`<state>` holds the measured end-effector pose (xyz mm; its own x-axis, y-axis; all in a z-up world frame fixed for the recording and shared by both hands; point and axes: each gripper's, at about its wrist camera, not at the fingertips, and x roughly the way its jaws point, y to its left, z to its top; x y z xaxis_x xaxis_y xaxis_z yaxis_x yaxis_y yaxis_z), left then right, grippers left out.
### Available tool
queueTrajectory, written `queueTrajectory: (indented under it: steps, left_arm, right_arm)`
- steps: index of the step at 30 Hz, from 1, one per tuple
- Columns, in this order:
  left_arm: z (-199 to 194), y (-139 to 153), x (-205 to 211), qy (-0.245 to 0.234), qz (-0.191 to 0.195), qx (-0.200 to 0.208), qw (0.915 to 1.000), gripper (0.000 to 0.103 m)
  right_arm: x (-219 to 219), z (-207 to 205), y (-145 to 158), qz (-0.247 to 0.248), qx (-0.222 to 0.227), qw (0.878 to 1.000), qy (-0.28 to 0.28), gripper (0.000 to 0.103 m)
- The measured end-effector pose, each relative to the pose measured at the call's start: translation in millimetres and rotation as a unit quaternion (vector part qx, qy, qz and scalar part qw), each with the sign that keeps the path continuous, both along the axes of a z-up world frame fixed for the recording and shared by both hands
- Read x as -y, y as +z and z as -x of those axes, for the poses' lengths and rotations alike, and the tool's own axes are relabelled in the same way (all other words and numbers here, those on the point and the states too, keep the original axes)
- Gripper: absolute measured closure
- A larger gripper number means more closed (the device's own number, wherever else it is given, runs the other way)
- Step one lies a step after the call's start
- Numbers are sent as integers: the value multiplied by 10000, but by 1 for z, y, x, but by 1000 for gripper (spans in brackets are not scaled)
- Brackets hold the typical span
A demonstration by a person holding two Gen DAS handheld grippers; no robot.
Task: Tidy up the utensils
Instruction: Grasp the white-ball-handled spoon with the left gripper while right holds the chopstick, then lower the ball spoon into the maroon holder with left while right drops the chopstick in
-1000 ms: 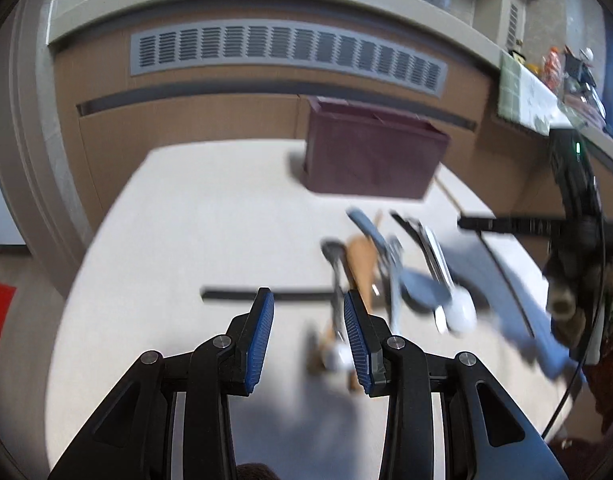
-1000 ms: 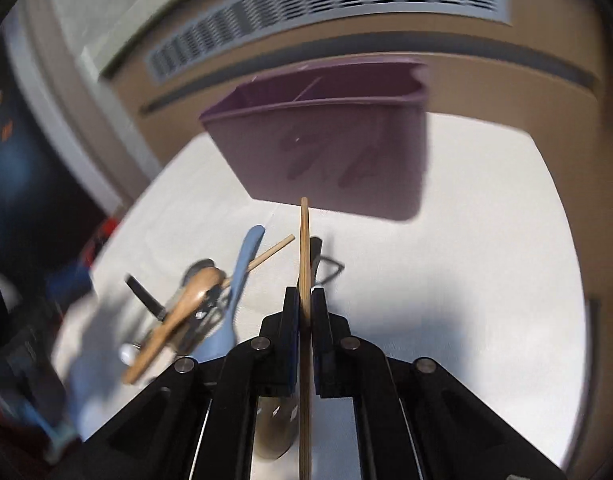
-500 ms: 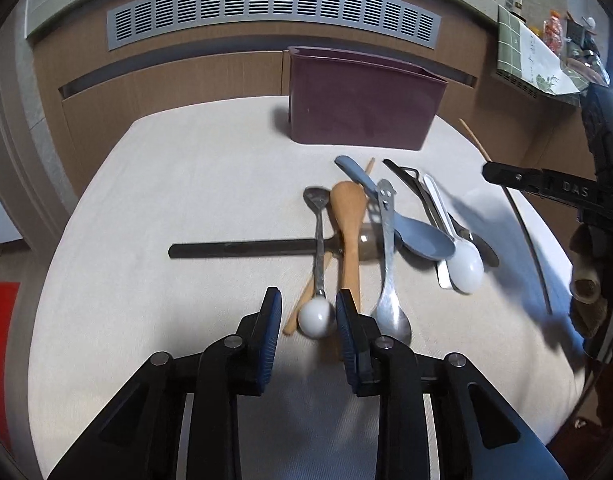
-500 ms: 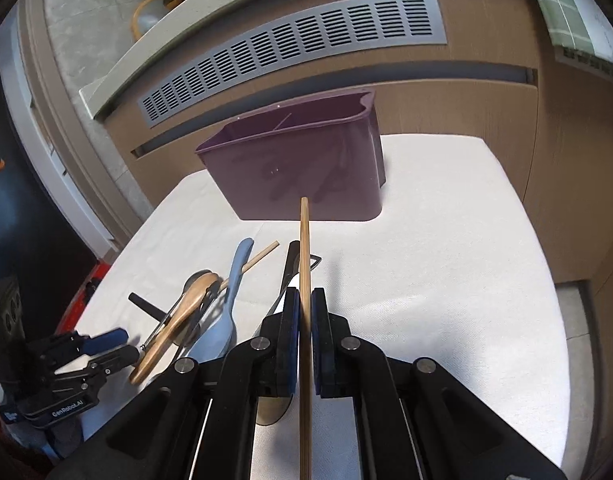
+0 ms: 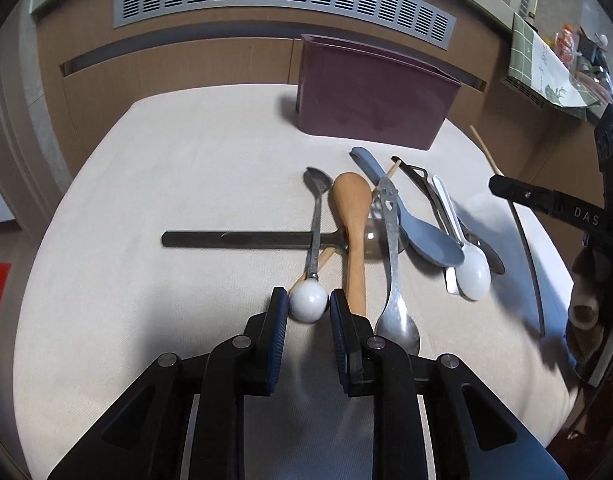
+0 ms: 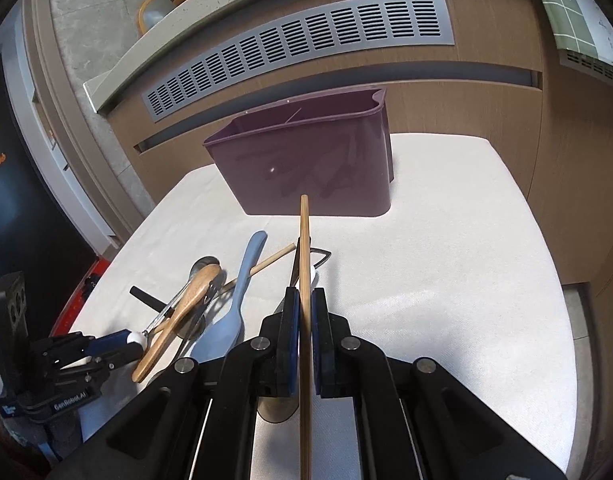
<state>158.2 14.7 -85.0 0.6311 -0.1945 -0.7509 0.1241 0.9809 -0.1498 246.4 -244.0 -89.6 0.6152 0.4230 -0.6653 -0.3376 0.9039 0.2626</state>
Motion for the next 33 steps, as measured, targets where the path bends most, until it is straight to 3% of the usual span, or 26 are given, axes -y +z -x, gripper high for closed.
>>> queueTrajectory:
  steps: [6, 11, 15, 26, 30, 33]
  left_arm:
    - [-1, 8, -3, 168, 62, 294, 9994, 81]
    - [7, 51, -18, 478, 140, 1097, 9927, 81]
    - [8, 79, -28, 590, 182, 1473, 9872, 81]
    - [17, 123, -30, 537, 217, 1977, 9785, 81]
    - [11, 153, -33, 445, 279, 2221, 9736, 81]
    - [1, 189, -34, 248, 538, 2404, 9689, 81]
  right_arm:
    - [-9, -1, -5, 73, -40, 10000, 50, 98]
    - [-6, 3, 0, 149, 102, 9998, -24, 98]
    - [-2, 6, 8, 160, 247, 9995, -111, 98]
    - [-2, 16, 32, 147, 735, 9972, -63, 98]
    - [0, 13, 49, 31, 907, 9959, -35, 98]
    - [1, 9, 76, 3, 1249, 9922, -54, 98]
